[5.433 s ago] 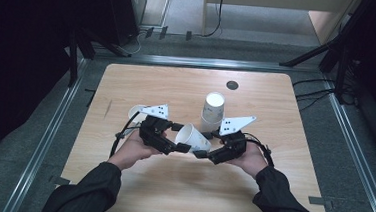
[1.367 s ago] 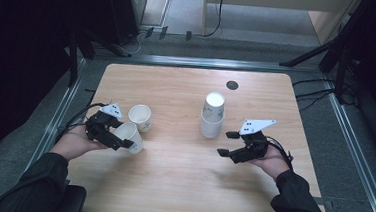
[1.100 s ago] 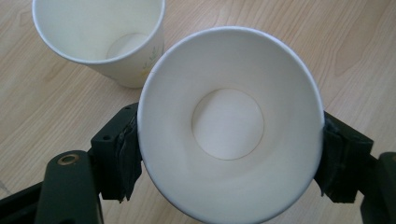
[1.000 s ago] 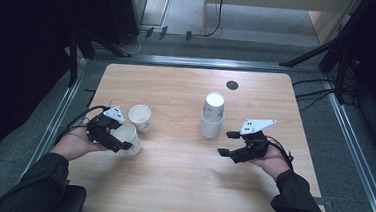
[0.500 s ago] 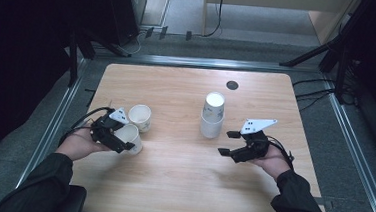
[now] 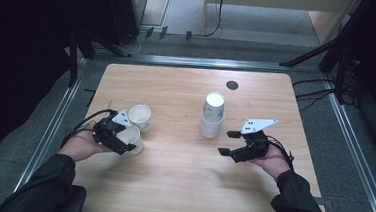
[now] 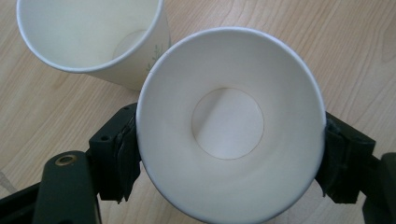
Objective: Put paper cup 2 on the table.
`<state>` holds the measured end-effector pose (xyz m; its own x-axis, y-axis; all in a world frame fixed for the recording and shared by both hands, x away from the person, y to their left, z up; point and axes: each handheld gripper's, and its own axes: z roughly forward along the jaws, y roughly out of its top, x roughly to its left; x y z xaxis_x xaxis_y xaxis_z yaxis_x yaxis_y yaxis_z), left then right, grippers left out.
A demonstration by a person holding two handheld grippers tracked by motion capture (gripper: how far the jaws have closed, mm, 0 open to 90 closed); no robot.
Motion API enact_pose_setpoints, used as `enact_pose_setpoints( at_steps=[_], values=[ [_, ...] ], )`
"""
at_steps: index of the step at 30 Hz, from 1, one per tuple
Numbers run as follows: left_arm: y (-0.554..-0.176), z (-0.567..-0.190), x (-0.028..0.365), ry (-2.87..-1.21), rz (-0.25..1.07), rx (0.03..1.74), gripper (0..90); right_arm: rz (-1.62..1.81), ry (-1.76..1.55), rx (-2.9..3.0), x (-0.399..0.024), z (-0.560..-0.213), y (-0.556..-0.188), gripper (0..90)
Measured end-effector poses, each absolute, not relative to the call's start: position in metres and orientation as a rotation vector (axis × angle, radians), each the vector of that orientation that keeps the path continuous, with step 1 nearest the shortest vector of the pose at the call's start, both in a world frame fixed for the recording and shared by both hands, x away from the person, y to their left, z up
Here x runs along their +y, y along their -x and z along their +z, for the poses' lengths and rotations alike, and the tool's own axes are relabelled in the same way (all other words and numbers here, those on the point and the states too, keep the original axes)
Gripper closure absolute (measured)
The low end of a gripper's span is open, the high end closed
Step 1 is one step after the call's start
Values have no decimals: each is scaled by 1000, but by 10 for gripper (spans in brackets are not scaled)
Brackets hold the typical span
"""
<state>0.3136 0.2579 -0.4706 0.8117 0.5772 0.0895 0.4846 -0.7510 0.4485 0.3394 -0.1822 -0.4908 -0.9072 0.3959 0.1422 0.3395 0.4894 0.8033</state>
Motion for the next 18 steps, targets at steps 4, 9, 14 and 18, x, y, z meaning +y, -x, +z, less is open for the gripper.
enact_pose_setpoints(
  at_steps=[4, 9, 14, 18],
  values=[
    [-314, -472, 257, -2596, 310, 792, 211, 1415, -656, 2656, -182, -490, -339, 262],
    [-315, -473, 256, -2597, 308, 799, 208, 1415, -658, 2655, -183, -490, -339, 262],
    [-315, -474, 256, -2599, 299, 801, 205, 1414, -657, 2656, -182, -490, -339, 262],
    [-314, -474, 256, -2601, 295, 799, 202, 1417, -655, 2656, -182, -490, -339, 262]
  ],
)
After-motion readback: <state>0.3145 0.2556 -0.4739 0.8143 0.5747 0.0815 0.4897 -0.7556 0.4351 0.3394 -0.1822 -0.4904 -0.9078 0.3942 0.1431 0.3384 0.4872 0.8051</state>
